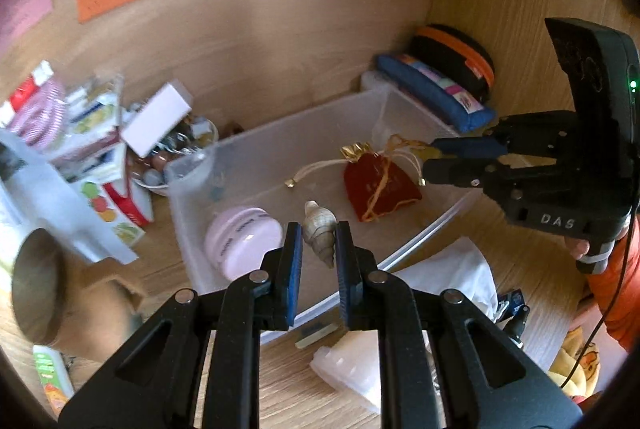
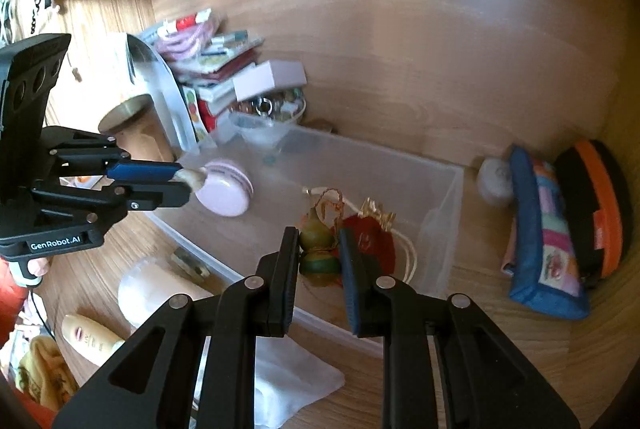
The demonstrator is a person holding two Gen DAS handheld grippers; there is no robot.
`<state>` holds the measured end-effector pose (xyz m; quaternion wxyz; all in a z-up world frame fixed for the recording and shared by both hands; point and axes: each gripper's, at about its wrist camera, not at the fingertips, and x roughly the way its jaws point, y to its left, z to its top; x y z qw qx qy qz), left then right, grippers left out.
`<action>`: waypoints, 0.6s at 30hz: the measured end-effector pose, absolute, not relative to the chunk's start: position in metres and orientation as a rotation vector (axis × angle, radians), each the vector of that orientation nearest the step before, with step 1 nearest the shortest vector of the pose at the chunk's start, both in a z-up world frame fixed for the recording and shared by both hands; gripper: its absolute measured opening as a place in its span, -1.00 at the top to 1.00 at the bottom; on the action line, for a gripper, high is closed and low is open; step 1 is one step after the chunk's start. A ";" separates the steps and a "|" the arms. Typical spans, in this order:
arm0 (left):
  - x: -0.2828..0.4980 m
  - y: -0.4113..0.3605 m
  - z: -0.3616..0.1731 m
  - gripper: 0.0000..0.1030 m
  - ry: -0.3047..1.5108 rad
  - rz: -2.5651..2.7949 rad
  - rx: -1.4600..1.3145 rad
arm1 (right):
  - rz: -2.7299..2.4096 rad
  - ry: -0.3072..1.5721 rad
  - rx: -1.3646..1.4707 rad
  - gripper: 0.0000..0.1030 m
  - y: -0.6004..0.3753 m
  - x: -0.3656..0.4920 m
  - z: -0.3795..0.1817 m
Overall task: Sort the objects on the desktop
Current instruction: 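Carry the seashell in the left tool while the right tool carries the gourd to the box, then open both tools to release the seashell and gourd into the box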
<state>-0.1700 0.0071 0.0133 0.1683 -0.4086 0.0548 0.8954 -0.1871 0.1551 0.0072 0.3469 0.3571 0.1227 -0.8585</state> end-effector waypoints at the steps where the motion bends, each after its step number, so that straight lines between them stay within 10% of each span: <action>1: -0.176 0.009 0.009 0.70 0.143 2.523 -1.194 | -2.226 0.310 0.941 0.65 0.155 -0.190 0.004; 18: -0.211 0.033 -0.025 0.71 0.228 2.430 -1.359 | -2.169 0.466 1.066 0.64 0.128 -0.223 -0.027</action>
